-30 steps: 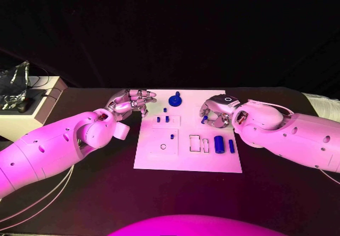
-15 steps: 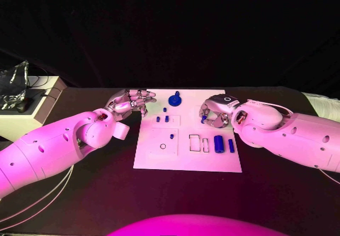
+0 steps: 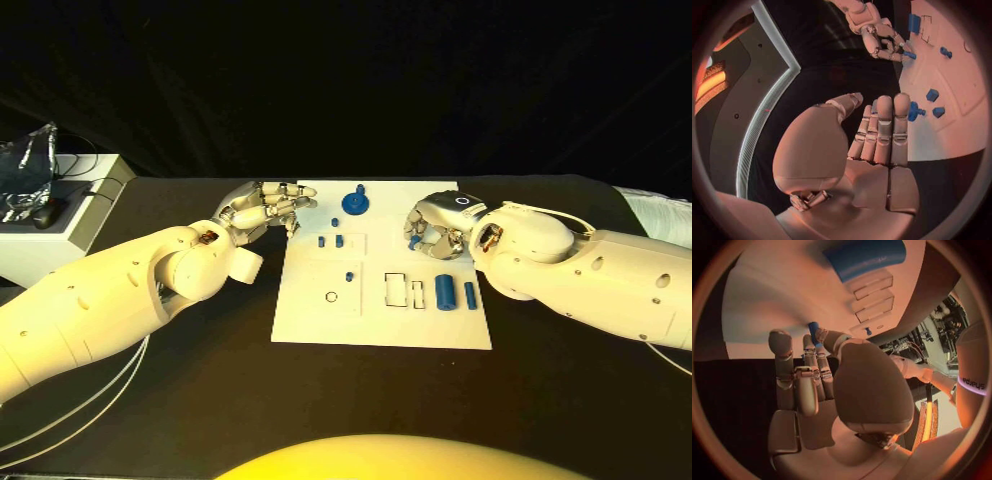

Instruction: Assemble the parts on the task board

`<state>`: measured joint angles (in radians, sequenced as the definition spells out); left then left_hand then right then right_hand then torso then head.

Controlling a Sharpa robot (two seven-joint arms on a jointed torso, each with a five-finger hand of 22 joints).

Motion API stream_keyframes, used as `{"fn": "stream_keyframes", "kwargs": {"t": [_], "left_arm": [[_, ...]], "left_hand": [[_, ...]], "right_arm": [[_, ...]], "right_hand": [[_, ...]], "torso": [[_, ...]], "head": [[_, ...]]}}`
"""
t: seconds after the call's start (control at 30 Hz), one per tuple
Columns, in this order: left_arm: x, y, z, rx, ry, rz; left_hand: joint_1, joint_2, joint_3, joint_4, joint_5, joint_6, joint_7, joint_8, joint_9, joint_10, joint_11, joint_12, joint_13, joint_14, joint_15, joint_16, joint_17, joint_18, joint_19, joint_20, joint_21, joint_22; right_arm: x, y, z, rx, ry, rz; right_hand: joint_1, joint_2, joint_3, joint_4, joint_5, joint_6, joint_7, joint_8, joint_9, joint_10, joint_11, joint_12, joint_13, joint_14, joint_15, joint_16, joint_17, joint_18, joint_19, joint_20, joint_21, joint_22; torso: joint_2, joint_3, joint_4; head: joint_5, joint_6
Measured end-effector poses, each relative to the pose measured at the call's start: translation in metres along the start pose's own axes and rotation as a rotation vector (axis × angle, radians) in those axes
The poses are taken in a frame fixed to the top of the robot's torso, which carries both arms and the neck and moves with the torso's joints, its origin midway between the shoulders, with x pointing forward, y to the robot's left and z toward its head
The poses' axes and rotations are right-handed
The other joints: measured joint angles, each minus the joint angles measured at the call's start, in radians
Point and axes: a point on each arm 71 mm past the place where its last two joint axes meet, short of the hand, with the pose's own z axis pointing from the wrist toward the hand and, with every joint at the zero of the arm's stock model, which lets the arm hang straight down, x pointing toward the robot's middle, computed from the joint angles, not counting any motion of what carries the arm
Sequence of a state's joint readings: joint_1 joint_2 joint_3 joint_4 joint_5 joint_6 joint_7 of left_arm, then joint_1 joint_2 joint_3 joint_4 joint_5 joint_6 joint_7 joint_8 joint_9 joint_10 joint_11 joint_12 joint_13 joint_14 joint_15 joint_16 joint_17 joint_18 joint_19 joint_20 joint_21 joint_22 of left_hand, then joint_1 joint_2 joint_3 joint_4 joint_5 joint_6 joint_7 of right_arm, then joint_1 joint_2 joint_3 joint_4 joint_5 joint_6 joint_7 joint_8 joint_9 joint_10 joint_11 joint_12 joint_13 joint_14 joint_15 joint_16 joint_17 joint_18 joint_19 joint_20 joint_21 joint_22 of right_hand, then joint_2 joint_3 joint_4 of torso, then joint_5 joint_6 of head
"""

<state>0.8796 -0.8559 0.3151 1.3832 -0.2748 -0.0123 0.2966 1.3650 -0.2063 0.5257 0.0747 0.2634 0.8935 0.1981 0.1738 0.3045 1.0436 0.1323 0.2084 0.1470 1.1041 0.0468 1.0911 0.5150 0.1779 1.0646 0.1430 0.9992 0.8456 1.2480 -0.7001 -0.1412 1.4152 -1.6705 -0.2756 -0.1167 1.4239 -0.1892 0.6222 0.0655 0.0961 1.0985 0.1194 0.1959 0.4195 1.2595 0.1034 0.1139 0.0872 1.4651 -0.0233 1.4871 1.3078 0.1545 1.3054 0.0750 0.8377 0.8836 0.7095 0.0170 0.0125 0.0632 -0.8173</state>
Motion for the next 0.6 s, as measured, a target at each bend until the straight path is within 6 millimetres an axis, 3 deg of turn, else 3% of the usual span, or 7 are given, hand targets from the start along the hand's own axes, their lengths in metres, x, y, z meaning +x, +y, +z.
{"fn": "stream_keyframes", "kwargs": {"t": [0.33,0.6], "left_arm": [[-0.002,0.001,0.0,-0.008,-0.003,0.001],[-0.004,0.002,0.0,-0.015,-0.006,0.002]], "left_hand": [[0.0,0.0,0.0,0.0,0.0,-0.004,0.004,0.0,0.0,0.0,0.0,0.0,0.0,0.0,0.0,0.0,0.0,0.0,0.0,0.0,0.0,0.0],[0.0,0.0,0.0,0.0,0.0,-0.004,0.004,0.0,-0.001,-0.004,0.004,0.0,0.0,0.0,0.0,0.0,0.001,0.0,-0.004,0.004,0.0,0.0]], "right_arm": [[-0.002,-0.003,-0.003,0.028,-0.007,0.046],[-0.026,-0.003,-0.006,0.035,-0.04,0.091]], "right_hand": [[-0.002,0.002,0.001,-0.004,-0.001,-0.002,-0.002,0.005,0.001,0.0,0.0,0.0,0.0,0.0,0.0,0.0,0.0,0.0,0.0,0.0,0.007,0.001],[-0.002,0.002,0.003,-0.008,-0.003,0.002,0.002,0.005,0.001,0.0,0.0,0.0,0.0,0.0,0.0,0.0,0.0,0.0,0.0,0.0,0.007,0.001]], "torso": [[-0.001,0.0008,-0.0005],[-0.001,0.0001,-0.0005]], "head": [[0.001,0.003],[-0.001,0.007]]}}
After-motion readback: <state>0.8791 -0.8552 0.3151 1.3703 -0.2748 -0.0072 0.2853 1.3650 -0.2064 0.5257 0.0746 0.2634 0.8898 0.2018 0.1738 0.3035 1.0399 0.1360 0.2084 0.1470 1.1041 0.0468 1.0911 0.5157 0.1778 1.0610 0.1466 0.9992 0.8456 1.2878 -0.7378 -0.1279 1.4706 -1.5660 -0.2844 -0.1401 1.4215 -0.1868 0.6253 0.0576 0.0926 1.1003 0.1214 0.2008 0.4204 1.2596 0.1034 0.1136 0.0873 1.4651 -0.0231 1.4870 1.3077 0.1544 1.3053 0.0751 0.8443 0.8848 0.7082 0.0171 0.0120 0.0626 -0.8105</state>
